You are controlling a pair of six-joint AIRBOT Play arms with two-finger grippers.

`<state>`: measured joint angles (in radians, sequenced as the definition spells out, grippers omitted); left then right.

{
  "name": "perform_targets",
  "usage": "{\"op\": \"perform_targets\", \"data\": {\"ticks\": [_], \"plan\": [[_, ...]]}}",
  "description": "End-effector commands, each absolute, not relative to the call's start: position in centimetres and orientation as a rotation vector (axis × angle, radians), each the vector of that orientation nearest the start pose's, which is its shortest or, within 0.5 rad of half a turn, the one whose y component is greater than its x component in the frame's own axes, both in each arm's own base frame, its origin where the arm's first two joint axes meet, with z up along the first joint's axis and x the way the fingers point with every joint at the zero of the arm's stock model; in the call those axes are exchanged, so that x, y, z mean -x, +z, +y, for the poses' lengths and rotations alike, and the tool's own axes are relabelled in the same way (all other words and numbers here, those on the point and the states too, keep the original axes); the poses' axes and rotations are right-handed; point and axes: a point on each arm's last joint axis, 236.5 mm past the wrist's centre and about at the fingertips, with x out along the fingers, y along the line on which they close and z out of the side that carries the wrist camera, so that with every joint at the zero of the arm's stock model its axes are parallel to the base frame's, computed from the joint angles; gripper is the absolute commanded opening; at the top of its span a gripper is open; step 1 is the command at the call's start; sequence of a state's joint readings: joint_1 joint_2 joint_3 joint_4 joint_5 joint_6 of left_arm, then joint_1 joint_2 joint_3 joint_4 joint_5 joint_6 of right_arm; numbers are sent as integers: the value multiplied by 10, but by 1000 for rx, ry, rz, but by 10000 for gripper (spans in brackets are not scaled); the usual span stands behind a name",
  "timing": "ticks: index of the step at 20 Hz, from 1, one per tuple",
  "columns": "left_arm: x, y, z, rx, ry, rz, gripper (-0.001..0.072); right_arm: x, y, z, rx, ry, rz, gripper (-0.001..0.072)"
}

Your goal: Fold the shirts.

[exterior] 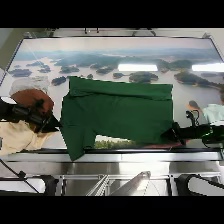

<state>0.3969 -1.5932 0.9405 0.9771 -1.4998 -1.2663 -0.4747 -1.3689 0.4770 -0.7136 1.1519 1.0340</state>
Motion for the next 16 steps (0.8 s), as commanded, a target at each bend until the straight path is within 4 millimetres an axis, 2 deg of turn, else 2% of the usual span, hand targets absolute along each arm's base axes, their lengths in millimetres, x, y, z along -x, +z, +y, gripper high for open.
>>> {"op": "perform_targets", "data": {"ticks": [1,3,6,9,11,12,14,16], "plan": [[-229,-108,-49,875,-333,1884,295,-250,-124,59,-993,262,1430,16],[-214,-120,-59,862,-308,1895,295,-250,-124,59,-994,264,1427,16],[-210,-135,-62,841,-263,1873,295,-252,-119,63,-997,295,1412,16],[-216,-137,-68,844,-262,1852,286,-250,-117,66,-1003,311,1421,16],[-228,-136,-81,852,-288,1802,279,-250,-117,66,-1005,310,1421,16],[-234,-132,-92,859,-333,1777,32,-250,-117,66,-1005,311,1421,16],[-241,-120,-107,856,-440,1743,29,-248,-115,68,-1011,323,1428,16],[-248,-109,-105,858,-470,1736,29,-246,-112,69,-1023,336,1434,16]]}}
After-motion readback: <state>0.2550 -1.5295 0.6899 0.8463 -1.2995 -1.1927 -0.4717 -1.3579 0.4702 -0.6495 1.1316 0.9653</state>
